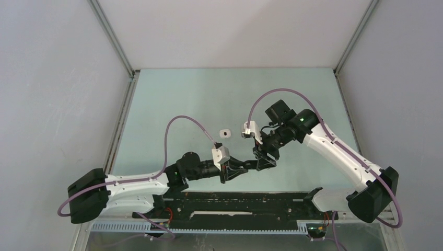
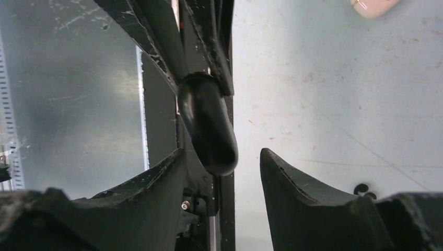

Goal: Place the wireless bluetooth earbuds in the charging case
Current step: Open the charging case.

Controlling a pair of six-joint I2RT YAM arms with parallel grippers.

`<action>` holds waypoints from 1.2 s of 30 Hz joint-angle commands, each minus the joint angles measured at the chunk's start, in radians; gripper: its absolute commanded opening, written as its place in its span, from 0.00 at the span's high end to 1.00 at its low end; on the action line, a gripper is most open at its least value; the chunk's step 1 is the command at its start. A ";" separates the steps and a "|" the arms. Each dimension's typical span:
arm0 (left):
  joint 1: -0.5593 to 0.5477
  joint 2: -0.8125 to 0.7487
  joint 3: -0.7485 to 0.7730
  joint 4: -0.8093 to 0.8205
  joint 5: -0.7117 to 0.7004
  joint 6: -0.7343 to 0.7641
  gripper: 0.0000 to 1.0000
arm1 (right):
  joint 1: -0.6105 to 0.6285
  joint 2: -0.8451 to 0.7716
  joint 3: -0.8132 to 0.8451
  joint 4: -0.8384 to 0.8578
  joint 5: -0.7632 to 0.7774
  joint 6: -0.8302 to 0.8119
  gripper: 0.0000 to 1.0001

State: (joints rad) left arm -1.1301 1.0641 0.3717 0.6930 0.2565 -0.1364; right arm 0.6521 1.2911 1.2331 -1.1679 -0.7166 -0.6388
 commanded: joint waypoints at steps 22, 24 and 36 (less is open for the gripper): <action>-0.011 0.022 -0.004 0.066 -0.025 -0.006 0.60 | 0.140 -0.029 -0.008 0.059 0.168 0.019 0.84; -0.012 0.031 0.002 0.066 -0.021 -0.004 0.61 | 0.142 -0.027 -0.008 0.062 0.172 0.024 0.84; -0.016 0.031 -0.007 0.066 -0.008 0.002 0.93 | 0.139 -0.010 0.006 0.080 0.163 0.058 0.76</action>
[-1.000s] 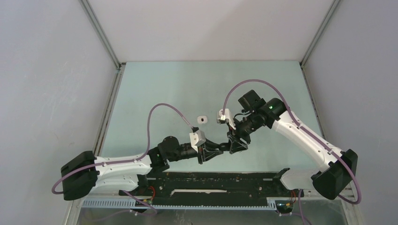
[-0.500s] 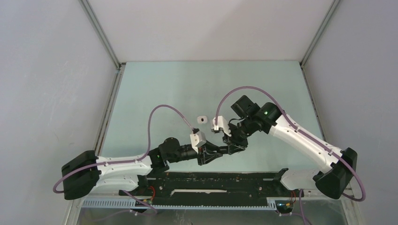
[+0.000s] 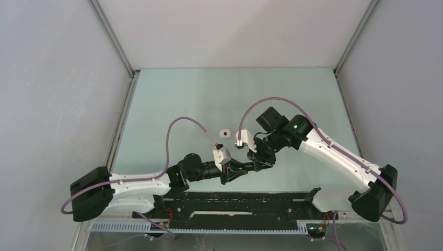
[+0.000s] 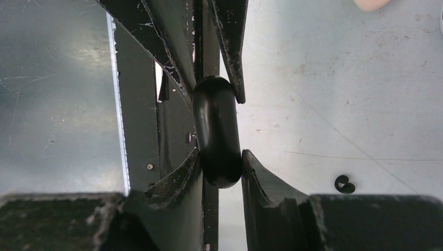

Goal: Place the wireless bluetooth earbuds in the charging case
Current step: Open the charging case.

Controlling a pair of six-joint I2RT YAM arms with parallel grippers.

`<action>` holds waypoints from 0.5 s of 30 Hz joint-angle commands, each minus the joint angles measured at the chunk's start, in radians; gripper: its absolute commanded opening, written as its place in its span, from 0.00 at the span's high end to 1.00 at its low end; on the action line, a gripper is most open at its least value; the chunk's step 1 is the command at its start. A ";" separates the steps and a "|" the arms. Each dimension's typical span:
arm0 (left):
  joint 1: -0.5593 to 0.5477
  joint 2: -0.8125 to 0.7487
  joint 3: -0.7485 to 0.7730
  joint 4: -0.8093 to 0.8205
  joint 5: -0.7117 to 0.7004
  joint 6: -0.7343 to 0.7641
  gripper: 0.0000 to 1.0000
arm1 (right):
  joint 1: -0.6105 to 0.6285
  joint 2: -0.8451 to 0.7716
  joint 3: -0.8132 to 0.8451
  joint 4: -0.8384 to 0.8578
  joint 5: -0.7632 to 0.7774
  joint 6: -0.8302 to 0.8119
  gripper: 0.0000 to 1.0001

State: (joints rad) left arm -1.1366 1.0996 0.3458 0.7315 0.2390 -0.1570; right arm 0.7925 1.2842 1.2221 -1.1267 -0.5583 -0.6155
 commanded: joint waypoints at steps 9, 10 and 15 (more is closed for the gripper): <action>-0.009 -0.014 0.009 0.032 0.025 0.034 1.00 | -0.239 0.130 0.167 -0.095 -0.315 0.067 0.51; -0.010 -0.014 0.008 0.034 0.024 0.035 1.00 | -0.257 0.136 0.173 -0.096 -0.339 0.068 0.50; -0.009 -0.015 0.003 0.034 0.007 0.029 1.00 | -0.331 0.167 0.220 -0.150 -0.473 0.039 0.48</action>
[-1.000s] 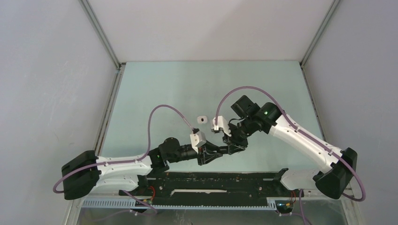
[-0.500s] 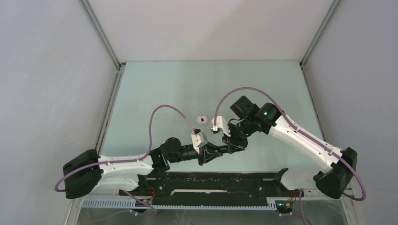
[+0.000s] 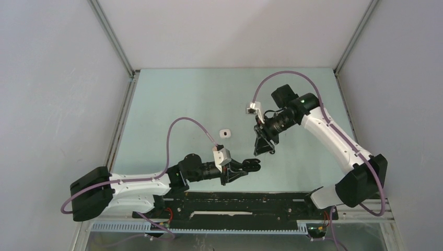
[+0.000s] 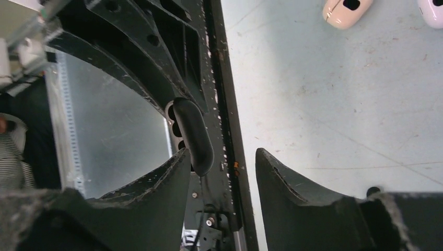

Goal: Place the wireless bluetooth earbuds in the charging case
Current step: Open the charging case, then pick up the earbud from the center of the board.

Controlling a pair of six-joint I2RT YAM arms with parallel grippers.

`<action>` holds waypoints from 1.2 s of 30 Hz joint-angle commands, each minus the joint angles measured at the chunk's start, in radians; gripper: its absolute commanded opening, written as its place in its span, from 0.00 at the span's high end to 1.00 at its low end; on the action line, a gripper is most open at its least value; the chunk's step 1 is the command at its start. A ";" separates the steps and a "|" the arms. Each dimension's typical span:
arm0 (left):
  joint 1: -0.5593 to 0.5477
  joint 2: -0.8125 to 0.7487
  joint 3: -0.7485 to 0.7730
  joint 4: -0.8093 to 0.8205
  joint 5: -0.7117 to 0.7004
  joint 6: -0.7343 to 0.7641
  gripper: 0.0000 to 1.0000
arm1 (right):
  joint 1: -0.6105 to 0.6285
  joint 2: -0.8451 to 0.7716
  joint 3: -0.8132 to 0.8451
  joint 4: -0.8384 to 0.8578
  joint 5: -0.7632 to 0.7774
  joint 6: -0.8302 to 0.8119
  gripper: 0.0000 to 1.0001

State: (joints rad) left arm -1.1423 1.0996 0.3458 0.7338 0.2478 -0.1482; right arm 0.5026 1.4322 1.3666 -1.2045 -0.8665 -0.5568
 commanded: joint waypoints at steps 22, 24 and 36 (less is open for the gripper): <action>-0.001 -0.018 -0.011 0.059 -0.055 -0.028 1.00 | -0.306 0.040 -0.169 0.459 0.392 0.077 0.80; 0.000 -0.021 -0.007 0.059 -0.046 -0.029 1.00 | -0.305 0.116 -0.128 0.454 0.399 0.052 0.80; 0.000 -0.056 -0.031 0.059 -0.044 -0.054 1.00 | -0.338 0.535 0.198 0.372 0.430 -0.029 0.78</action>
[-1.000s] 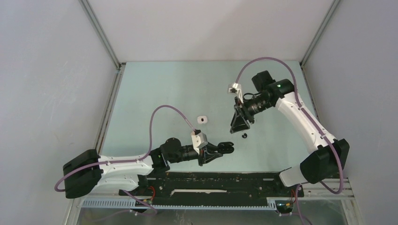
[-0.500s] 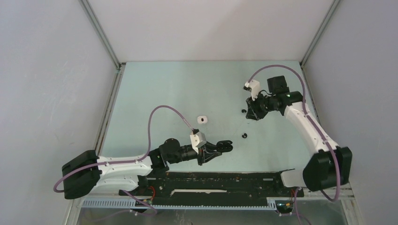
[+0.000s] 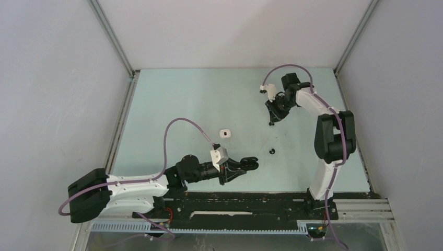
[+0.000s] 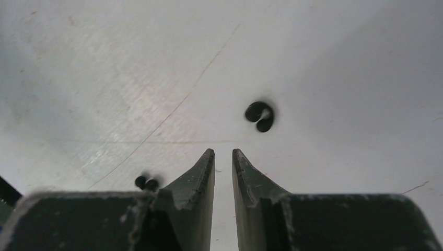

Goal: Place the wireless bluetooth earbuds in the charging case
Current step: Pick up the earbud from the center of the board.

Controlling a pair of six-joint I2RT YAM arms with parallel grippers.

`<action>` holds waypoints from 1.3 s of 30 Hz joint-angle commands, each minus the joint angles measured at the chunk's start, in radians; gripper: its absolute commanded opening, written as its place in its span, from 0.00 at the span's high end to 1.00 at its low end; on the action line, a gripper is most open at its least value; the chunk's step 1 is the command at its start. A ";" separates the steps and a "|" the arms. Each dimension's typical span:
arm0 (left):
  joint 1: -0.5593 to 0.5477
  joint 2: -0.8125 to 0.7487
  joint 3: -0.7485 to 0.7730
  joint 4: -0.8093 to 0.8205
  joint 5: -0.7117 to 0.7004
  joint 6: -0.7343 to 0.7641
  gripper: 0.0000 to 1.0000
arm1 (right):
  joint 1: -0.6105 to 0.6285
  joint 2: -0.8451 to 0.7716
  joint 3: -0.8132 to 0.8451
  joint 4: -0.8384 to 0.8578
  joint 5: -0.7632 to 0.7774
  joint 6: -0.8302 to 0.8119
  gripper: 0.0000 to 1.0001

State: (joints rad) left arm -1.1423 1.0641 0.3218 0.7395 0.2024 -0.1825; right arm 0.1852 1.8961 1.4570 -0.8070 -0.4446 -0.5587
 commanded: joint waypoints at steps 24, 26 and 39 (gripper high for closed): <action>0.000 -0.018 -0.010 0.066 -0.015 -0.055 0.99 | -0.041 0.284 0.238 -0.113 0.052 -0.164 0.65; -0.001 -0.015 -0.010 0.066 -0.013 -0.056 0.99 | -0.042 0.283 0.240 -0.112 0.041 -0.165 0.65; -0.001 -0.020 -0.008 0.066 -0.019 -0.068 0.99 | -0.042 0.354 0.343 -0.135 0.019 -0.189 0.64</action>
State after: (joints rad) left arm -1.1423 1.0561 0.3061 0.7479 0.1936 -0.2363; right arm 0.1455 2.2246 1.7531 -0.9211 -0.4076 -0.7197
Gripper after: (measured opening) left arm 0.287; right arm 0.356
